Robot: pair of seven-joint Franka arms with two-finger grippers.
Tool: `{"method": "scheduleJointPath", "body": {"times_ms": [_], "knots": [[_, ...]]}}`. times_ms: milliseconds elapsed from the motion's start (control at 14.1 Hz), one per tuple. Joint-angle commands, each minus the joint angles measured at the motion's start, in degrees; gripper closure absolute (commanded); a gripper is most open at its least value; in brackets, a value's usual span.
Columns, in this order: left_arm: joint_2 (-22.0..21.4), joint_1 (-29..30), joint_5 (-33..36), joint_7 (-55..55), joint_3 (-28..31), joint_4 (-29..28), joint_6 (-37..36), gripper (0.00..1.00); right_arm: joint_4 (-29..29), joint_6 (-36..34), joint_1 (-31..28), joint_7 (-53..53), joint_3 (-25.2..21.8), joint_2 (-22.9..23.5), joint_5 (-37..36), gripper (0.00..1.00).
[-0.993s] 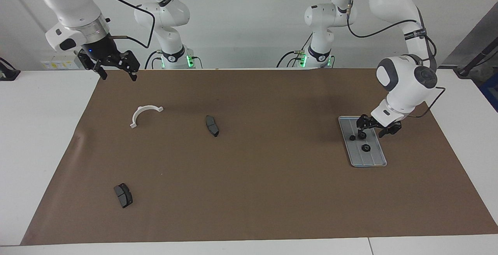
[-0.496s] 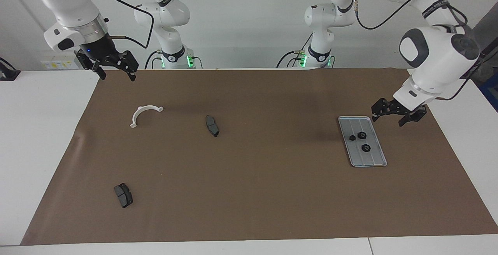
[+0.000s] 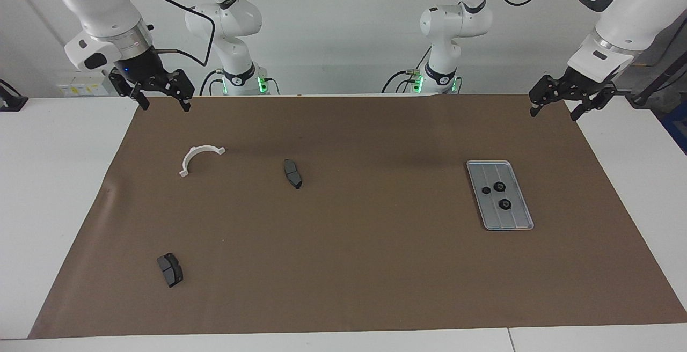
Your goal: Pick bearing gear from pile to tray
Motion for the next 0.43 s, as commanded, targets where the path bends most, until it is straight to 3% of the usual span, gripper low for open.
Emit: {"method": "scheduleJointPath", "body": {"times_ms": [0, 355], "knots": [[-1.35, -0.49, 0.96, -0.52, 0.01, -1.59, -0.12, 0.00, -0.92, 0.57, 0.00, -1.47, -0.29, -1.12, 1.06, 0.00], [-1.35, -2.07, 0.96, -1.05, 0.01, -1.59, 0.06, 0.00, -0.92, 0.57, 0.00, -1.47, -0.29, -1.03, 1.14, 0.00]]}}
